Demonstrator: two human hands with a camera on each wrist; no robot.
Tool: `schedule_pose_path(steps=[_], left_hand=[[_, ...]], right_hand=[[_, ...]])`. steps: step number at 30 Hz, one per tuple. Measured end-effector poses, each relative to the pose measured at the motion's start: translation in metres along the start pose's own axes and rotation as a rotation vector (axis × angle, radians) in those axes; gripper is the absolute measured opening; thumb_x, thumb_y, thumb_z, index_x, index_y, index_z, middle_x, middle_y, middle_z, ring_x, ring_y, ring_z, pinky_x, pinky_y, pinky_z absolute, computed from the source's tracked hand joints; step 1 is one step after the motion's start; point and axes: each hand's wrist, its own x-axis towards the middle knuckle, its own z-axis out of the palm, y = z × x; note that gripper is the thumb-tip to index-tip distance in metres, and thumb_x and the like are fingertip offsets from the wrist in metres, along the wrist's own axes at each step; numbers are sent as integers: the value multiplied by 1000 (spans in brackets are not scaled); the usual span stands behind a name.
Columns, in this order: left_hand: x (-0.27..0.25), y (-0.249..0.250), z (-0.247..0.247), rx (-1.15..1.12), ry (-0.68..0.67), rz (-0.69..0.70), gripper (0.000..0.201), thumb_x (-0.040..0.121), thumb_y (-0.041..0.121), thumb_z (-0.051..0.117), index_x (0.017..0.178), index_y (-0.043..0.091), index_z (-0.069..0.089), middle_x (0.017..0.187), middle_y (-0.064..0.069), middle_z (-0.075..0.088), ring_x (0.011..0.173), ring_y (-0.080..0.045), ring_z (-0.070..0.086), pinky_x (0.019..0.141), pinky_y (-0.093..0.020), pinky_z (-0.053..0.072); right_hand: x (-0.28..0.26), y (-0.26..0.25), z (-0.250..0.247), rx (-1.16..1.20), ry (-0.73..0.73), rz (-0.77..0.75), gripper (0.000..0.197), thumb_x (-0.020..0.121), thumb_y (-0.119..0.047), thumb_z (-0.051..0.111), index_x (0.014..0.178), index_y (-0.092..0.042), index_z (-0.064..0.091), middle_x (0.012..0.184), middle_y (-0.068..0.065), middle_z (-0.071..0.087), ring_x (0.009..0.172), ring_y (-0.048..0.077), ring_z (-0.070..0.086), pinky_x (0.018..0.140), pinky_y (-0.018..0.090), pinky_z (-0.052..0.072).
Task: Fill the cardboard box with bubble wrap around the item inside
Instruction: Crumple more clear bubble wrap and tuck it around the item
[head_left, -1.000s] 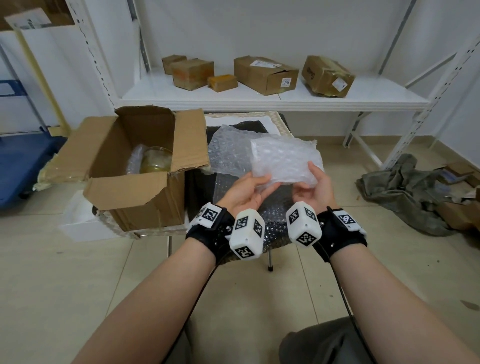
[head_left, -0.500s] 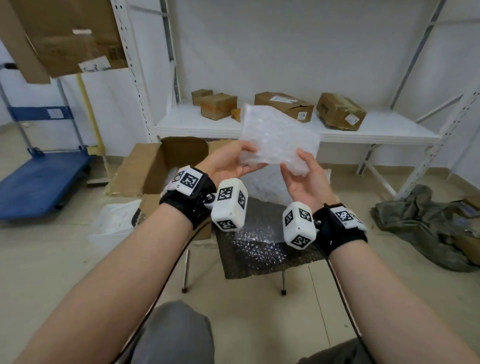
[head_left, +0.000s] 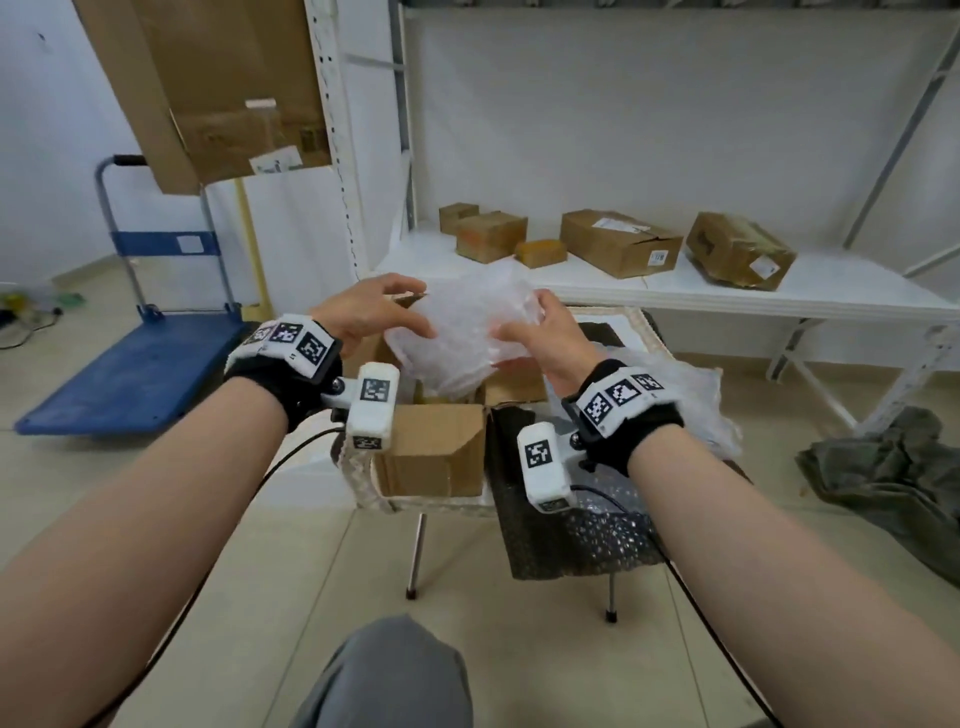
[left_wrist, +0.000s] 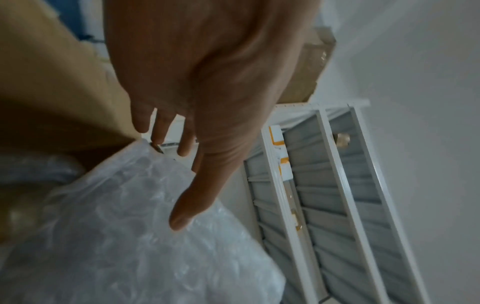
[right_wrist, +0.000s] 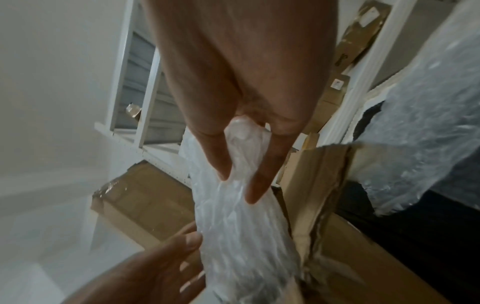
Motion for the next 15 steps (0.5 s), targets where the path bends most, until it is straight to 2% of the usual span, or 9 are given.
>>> schedule_pose_path(steps=[1,3,5,6,8,9,11,13,15], left_hand=[[1,-2,-1,65,-35,21,69,71,1,81,133,18,55,126,6,56,118,-13,50,96,-23,37],[2,-4,-1,213,-167,29,66,66,10,85,125,21,60,120,8,64,116,-15,57,99,-28,42],[7,-6,0,427,-282,9,60,57,30,89,113,27,66,110,8,71,108,-17,63,103,-39,44],[8,-6,1,507,-320,-16,60,52,39,88,107,28,67,106,8,72,105,-18,64,103,-43,43],[9,-7,4,675,-339,-46,59,46,53,86,97,30,69,99,7,73,100,-19,65,101,-44,45],[10,-8,5,743,-334,-50,60,43,58,85,94,31,69,96,7,73,99,-19,65,100,-43,46],[11,-12,5,773,-363,-61,64,38,61,84,92,31,70,95,4,74,98,-22,66,100,-44,47],[12,-17,6,727,-437,-90,59,43,51,85,93,25,70,96,-2,74,99,-25,66,100,-45,46],[5,-12,5,761,-488,-131,47,49,41,84,89,22,68,93,-4,72,92,-25,65,93,-40,49]], right_hand=[[1,0,4,-58,-25,8,47,80,-9,73,120,-13,49,121,12,59,111,29,60,92,44,53],[1,0,12,-143,-85,22,49,81,-7,71,123,-13,47,122,13,57,108,28,59,79,35,54],[1,0,19,-185,-163,71,58,79,-7,72,129,-15,44,122,15,56,99,29,62,64,35,57],[-2,-1,23,-204,-212,106,67,73,-11,75,131,-19,43,121,15,55,98,31,63,63,40,60],[3,6,26,-253,-284,134,78,56,-21,80,126,-26,46,122,17,54,105,40,62,73,57,60],[5,11,27,-277,-307,115,77,54,-23,79,124,-25,47,122,18,55,107,41,61,79,61,58],[9,19,28,-289,-326,91,70,59,-22,78,122,-20,49,120,19,59,108,40,62,87,61,55],[9,23,27,-295,-337,76,71,59,-29,80,122,-19,49,120,17,62,109,38,64,91,60,53],[8,23,29,-359,-384,44,68,65,-34,81,123,-17,48,118,16,63,108,36,64,94,57,53]])
